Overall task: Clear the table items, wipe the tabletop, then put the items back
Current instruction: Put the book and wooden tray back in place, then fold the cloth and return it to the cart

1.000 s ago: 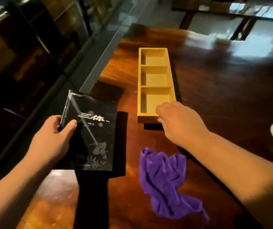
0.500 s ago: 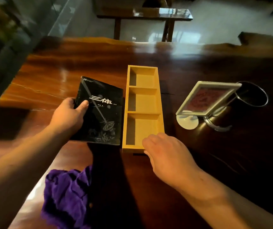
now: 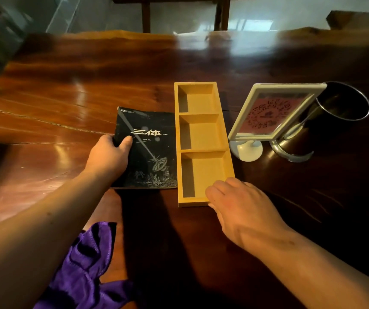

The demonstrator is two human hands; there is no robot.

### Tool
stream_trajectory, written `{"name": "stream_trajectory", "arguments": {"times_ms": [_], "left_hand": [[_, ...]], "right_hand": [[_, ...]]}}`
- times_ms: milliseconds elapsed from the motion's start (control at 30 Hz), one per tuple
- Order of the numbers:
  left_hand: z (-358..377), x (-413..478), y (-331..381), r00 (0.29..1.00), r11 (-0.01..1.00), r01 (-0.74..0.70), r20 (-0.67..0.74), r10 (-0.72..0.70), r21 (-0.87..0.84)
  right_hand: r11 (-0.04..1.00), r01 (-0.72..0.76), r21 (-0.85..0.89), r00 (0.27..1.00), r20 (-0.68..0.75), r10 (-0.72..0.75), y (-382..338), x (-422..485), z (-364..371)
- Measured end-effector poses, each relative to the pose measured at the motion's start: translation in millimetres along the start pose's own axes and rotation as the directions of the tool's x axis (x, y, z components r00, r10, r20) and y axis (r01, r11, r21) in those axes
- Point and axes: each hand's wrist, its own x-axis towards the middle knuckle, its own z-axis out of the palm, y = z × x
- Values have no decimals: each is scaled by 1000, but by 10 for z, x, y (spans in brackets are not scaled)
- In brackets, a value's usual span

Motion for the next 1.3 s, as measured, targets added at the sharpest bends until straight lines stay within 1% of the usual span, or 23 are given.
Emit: {"name": "stream_trajectory", "arguments": {"times_ms": [67,133,167,233,300,333,433,533,600,667,767,867,1000,1133,1200,1300], "left_hand": [[0,6,27,1000,981,-16,1,16,192],[-40,-10,46,999,934,-45,4,47,353],[-77,-22,48,998,913,-62,10,63,404],[-178,-56,39,996,889,-92,39,84,448],[-307,-97,-10,993,886,-117,69,96,448],[-376,-126,-55,992,888,-127,78,103,441],[-626,-247,-239,988,888,-152,61,139,433],[-919,-405,-465,979,864,-202,71,192,461],[-1119,-539,-632,964,836,-265,112,241,480],[-1290,-697,-801,944,802,-331,186,274,498],[-1456,-914,-1086,912,747,-401,309,270,530],[-1524,-1094,-1396,895,722,-431,362,262,541],[-1468,-1234,-1722,895,743,-433,338,290,511],[-1378,-1319,-1888,877,773,-478,271,397,417],[-1344,-1378,-1922,865,773,-502,228,447,388],[-1317,-1498,-1923,845,749,-529,166,508,400]], "right_hand": [[1000,0,-1,1000,3,0,24,-20,28],[1000,8,-7,1000,4,-8,41,-41,26],[1000,19,-10,1000,4,-19,38,-48,14],[999,28,-33,999,17,-27,10,-59,-35],[997,-5,-76,1000,13,6,-54,-49,-96],[995,-33,-94,999,-11,32,-101,-41,-128],[994,-89,-60,987,-136,81,-337,28,-230],[999,-39,2,982,-183,39,-755,177,-253],[999,8,36,987,-159,-2,-1098,292,-204],[997,46,59,993,-112,-39,-1436,385,-124],[995,72,68,997,-24,-71,-1864,466,3],[997,53,59,996,63,-57,-2195,458,123],[999,16,46,995,99,-20,-2503,358,297],[999,-23,31,993,117,19,-2636,302,464],[998,-48,50,992,119,42,-2673,276,556],[995,-72,74,993,93,65,-2700,229,678]]}}
